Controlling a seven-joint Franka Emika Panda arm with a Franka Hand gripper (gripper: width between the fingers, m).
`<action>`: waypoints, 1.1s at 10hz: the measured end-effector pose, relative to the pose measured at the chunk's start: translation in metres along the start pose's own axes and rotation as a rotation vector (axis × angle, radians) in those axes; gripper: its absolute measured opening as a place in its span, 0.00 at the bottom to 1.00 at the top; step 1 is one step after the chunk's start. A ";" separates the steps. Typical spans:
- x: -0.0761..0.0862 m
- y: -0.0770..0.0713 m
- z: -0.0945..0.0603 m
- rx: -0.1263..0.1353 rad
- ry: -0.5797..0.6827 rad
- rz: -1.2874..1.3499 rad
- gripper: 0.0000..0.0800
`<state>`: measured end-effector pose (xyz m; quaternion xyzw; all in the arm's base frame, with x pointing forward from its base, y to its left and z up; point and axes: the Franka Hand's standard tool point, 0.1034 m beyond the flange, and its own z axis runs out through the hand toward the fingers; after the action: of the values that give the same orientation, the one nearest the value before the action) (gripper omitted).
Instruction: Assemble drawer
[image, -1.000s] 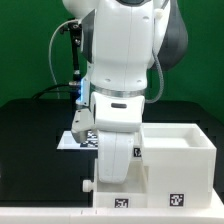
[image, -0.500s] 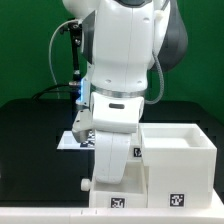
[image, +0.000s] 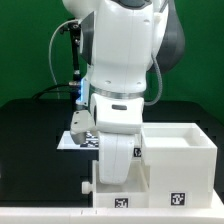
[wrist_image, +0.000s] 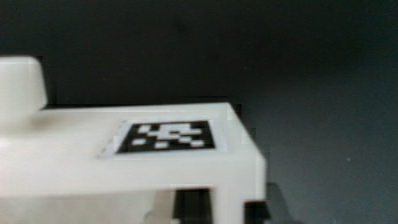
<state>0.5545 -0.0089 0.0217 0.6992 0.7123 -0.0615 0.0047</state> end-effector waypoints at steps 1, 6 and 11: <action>0.001 0.001 0.000 -0.006 -0.006 -0.015 0.05; 0.000 0.001 0.000 -0.008 -0.005 -0.012 0.05; 0.003 0.002 -0.001 -0.008 -0.009 -0.041 0.05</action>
Offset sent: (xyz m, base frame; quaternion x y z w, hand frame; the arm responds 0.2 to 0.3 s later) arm 0.0000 0.0000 0.0000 0.0000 0.0000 0.0000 1.0000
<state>0.5568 -0.0054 0.0225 0.6841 0.7267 -0.0617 0.0094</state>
